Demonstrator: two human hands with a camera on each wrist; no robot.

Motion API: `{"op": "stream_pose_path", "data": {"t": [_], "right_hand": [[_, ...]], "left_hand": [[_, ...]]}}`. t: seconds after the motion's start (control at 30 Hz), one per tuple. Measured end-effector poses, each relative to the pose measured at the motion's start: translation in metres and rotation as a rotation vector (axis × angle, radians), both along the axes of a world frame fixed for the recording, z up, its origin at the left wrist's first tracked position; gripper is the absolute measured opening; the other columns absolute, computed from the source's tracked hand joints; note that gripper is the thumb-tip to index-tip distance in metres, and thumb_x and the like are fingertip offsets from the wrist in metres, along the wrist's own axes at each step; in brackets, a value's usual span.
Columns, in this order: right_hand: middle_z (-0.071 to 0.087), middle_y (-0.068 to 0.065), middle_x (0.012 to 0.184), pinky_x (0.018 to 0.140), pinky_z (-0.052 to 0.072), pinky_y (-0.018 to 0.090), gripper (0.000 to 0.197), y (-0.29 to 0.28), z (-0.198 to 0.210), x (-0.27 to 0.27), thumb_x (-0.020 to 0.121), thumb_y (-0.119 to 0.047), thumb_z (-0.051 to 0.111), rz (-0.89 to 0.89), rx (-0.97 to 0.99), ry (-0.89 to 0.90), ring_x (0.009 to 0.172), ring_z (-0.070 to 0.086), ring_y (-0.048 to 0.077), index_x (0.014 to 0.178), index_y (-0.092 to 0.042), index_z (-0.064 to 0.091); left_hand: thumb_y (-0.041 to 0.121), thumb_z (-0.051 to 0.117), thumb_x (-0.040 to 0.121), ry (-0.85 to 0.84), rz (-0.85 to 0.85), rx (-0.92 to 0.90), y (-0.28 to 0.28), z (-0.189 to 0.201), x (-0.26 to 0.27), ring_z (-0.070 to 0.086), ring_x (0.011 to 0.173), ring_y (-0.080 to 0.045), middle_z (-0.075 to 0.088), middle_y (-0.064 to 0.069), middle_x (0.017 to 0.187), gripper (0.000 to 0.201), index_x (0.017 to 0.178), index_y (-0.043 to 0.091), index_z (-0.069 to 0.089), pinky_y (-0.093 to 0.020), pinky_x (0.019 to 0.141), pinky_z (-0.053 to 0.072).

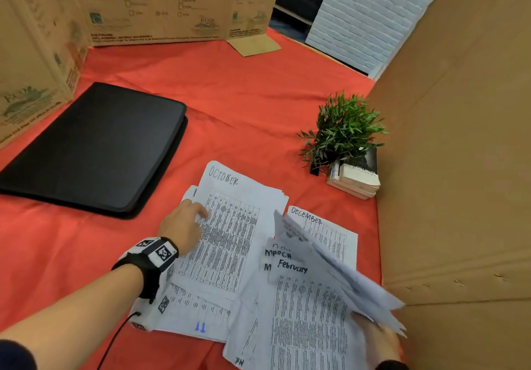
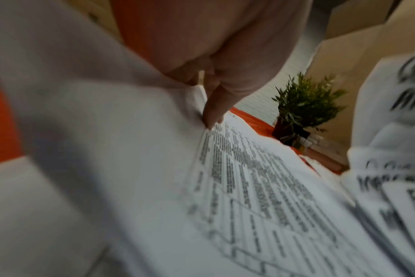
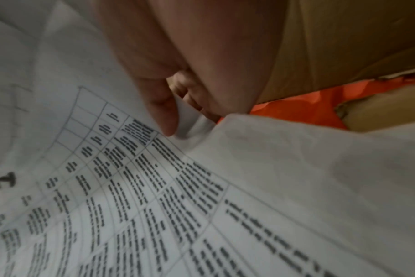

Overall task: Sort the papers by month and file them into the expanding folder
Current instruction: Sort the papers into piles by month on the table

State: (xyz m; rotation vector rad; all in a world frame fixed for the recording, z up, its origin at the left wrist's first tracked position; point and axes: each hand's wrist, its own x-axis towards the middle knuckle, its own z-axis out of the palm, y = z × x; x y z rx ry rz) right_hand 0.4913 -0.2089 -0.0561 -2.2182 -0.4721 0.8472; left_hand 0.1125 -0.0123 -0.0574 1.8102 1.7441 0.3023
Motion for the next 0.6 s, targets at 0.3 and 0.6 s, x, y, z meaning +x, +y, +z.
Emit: {"op": "stream_pose_path", "data": {"t": [0.3, 0.6], "right_hand": [[0.067, 0.016, 0.100, 0.098, 0.044, 0.044, 0.044, 0.000, -0.001, -0.002, 0.075, 0.019, 0.064, -0.060, 0.112, 0.183, 0.101, 0.061, 0.033, 0.116, 0.001, 0.061], [0.065, 0.018, 0.092, 0.066, 0.049, 0.025, 0.043, 0.007, 0.008, -0.002, 0.050, 0.012, 0.078, -0.007, 0.132, 0.187, 0.084, 0.059, 0.028, 0.090, 0.020, 0.065]], "left_hand": [[0.021, 0.059, 0.089, 0.170, 0.009, -0.118, 0.014, 0.016, 0.002, 0.053, 0.108, -0.021, 0.054, 0.000, 0.119, 0.017, 0.105, 0.024, 0.065, -0.037, 0.093, 0.045], [0.014, 0.070, 0.087, -0.399, -0.539, -0.228, 0.004, 0.040, 0.083, 0.048, 0.129, -0.008, 0.047, 0.007, 0.145, 0.068, 0.146, 0.025, 0.039, -0.032, 0.110, 0.037]]}}
